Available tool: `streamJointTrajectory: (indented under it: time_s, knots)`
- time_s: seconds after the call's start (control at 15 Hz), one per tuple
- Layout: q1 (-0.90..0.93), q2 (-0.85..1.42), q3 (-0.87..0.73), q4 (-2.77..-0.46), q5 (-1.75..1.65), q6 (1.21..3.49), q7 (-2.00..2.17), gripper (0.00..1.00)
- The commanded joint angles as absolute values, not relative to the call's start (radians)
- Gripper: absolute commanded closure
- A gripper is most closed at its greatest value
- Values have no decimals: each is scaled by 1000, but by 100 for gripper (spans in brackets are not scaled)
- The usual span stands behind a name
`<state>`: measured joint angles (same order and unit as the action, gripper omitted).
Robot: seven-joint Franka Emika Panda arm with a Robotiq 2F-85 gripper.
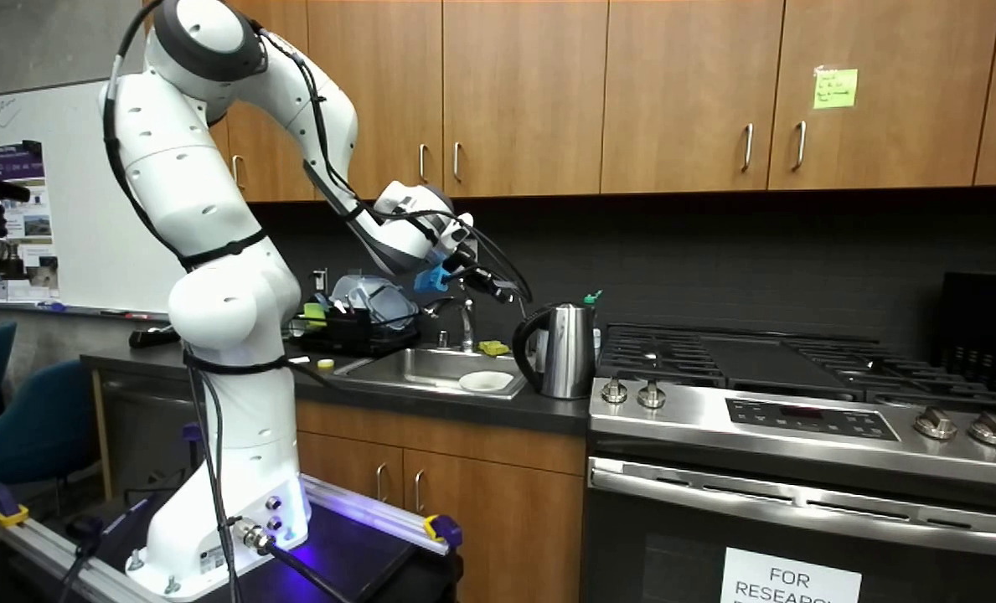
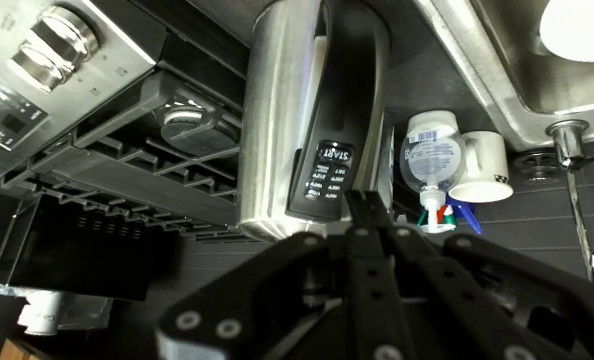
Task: Press the button on the grey kettle
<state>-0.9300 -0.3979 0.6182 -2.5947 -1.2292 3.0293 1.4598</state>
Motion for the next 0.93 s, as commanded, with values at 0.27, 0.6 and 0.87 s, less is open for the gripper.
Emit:
streamJointTrajectory:
  time_s: [0.27, 0.6, 0.87]
  knots:
    - [-1042, -259, 721, -2483, -1354, 3020, 1571, 100]
    - [-1068, -199, 746, -2452, -1401, 2979, 1602, 100]
    - [-1076, -169, 735, -2464, -1397, 2933, 1596, 100]
